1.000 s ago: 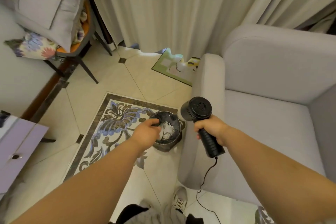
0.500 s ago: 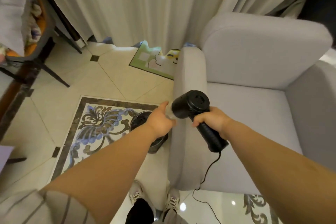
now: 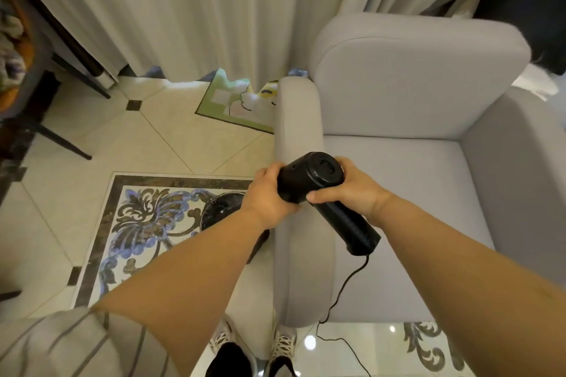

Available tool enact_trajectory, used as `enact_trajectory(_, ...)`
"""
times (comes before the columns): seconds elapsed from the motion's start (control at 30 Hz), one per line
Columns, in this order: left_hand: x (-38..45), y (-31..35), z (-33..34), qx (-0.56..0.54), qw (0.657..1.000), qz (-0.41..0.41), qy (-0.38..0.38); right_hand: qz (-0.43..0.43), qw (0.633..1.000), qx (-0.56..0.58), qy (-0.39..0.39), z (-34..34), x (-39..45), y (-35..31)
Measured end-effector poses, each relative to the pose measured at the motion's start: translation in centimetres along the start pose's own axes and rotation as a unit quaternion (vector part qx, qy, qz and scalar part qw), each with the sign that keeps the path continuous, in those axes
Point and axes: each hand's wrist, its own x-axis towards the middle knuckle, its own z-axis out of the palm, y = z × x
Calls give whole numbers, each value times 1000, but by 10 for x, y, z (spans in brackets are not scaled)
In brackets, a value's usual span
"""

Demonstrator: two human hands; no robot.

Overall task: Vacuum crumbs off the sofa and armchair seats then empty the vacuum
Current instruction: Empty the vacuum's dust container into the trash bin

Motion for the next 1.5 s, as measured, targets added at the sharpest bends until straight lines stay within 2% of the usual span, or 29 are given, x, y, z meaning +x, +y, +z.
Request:
enact_trajectory(0.07,0,2,2,11,1000,4,1,-21,999,-19,45,-4,1,-9)
enact_trajectory(0.13,2,7,8,36,999,11,-9,-63,990,-104,69,-2,4,-20)
enact_trajectory(0.2,3,12,15,79,996,28,-19,-83,962,-249,71,4,9,-32)
enact_trajectory(0.27,3,16,20,122,992,42,-16,-59,925,-372,50,8,12,-38)
enact_trajectory(0.3,3,16,20,137,989,46,-15,-36,916,-399,31,7,13,-39)
enact_trajectory(0.4,3,9,21,159,986,54,-20,2,921,-389,-22,3,14,-37)
enact_trajectory(0.53,7,0,24,192,978,79,-18,-15,941,-337,-30,-2,17,-29)
enact_trajectory(0.73,20,-40,4,285,957,14,-53,0,962,-271,-34,-20,20,-18)
enact_trajectory(0.8,25,-42,3,253,965,14,-71,13,953,-300,-41,-23,21,-20)
enact_trajectory(0.93,29,-32,12,210,975,23,-73,16,860,-506,-65,-8,31,-27)
enact_trajectory(1.0,29,-26,16,221,972,27,-70,4,841,-536,-72,9,39,-26)
enact_trajectory(1.17,27,-16,24,233,970,57,-48,-47,864,-501,-20,42,58,-11)
enact_trajectory(1.27,27,-28,14,324,943,65,-33,-28,879,-475,-31,44,63,-2)
enact_trajectory(1.37,28,-52,-9,395,918,42,-5,-16,882,-470,-35,44,66,4)
enact_trajectory(1.5,32,-70,-19,412,910,47,5,-25,868,-494,-32,57,72,0)
